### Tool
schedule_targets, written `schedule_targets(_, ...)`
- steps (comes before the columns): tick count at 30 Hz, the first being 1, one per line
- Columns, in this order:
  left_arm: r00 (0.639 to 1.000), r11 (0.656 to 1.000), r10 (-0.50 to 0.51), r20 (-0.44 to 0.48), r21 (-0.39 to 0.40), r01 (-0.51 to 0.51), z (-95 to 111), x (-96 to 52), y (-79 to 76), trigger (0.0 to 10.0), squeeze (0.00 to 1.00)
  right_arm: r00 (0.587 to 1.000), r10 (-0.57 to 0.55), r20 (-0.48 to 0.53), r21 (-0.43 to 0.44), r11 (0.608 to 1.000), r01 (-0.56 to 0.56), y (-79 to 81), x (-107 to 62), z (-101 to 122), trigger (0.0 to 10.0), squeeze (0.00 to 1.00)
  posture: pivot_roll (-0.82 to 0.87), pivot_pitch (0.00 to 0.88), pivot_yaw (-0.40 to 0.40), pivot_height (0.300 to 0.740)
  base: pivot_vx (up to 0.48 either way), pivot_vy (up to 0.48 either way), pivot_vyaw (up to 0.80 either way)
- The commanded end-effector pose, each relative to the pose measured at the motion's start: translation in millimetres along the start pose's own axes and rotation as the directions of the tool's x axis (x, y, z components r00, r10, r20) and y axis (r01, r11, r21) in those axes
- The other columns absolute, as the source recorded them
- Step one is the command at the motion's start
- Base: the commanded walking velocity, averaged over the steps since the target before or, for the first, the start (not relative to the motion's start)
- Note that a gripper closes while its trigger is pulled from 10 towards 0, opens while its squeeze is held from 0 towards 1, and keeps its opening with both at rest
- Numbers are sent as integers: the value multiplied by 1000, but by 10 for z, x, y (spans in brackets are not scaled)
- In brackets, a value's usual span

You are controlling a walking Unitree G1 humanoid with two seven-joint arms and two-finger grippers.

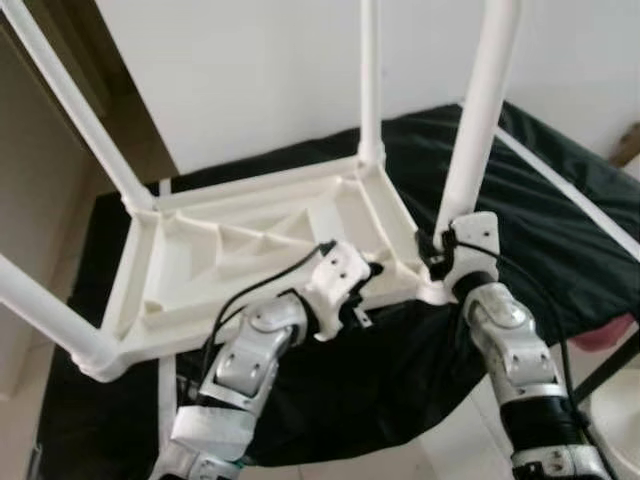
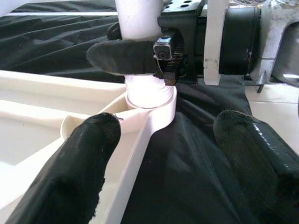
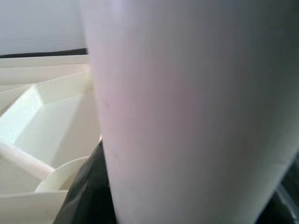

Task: Building children table

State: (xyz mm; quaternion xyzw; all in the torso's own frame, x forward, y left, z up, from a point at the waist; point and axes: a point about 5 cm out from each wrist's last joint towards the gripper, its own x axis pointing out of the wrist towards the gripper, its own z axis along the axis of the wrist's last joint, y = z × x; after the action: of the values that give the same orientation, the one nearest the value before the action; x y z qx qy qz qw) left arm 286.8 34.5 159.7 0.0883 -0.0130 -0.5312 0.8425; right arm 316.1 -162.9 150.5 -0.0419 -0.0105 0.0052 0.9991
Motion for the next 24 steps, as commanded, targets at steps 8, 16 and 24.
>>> schedule_targets(8, 1000, 1000, 1, -15, -4, -1, -24, -25, 12, 10000, 0, 920, -373, -118, 72, 921, 383, 9, -249, -251, 10000, 0, -57, 0, 108, 740, 0, 0, 0)
schedule_targets(16, 1000, 1000, -5, -13, 0, 5, -12, -27, 16, 10000, 0, 922, -373, -107, 113, 916, 384, 81, -221, -154, 10000, 0, -61, 0, 122, 740, 0, 0, 0)
schedule_targets(24, 1000, 1000, -3, -16, 8, 3, 1, -46, 53, 10000, 0, 904, -416, -100, 112, 898, 426, 94, -248, -127, 10000, 0, -58, 0, 135, 740, 0, 0, 0)
